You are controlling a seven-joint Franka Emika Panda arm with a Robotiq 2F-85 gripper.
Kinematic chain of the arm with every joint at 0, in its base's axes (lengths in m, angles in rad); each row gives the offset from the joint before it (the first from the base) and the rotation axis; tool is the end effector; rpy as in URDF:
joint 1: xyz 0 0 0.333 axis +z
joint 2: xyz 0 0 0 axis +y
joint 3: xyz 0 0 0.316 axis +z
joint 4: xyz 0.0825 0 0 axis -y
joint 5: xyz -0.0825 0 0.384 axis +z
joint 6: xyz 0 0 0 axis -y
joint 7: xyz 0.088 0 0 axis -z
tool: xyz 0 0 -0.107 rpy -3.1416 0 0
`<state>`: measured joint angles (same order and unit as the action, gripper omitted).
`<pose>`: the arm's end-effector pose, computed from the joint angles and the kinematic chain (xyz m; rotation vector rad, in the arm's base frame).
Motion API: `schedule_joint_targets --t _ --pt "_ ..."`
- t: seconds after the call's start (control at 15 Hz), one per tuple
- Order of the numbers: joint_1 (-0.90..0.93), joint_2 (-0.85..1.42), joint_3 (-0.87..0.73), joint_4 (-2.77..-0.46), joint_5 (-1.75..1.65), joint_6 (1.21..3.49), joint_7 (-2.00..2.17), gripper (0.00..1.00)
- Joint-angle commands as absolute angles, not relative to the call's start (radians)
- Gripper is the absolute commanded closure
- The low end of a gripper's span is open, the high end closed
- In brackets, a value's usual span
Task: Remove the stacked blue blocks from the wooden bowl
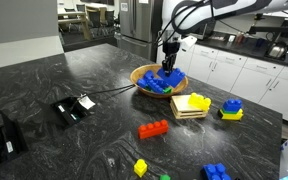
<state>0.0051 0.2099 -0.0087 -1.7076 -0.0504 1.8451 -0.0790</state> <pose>0.6158 -0.0059 0.4590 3.0895 0.1406 -0.1151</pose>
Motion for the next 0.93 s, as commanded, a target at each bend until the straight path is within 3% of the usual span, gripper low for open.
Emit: schedule_joint_targets --t 0.0,0.87 --pt "0.035 0.219 0.021 -1.631 -0.123 1.656 -0.151 0.91" --pt "0.142 0.163 0.138 -1.727 -0.114 1.496 -0.185 0.91"
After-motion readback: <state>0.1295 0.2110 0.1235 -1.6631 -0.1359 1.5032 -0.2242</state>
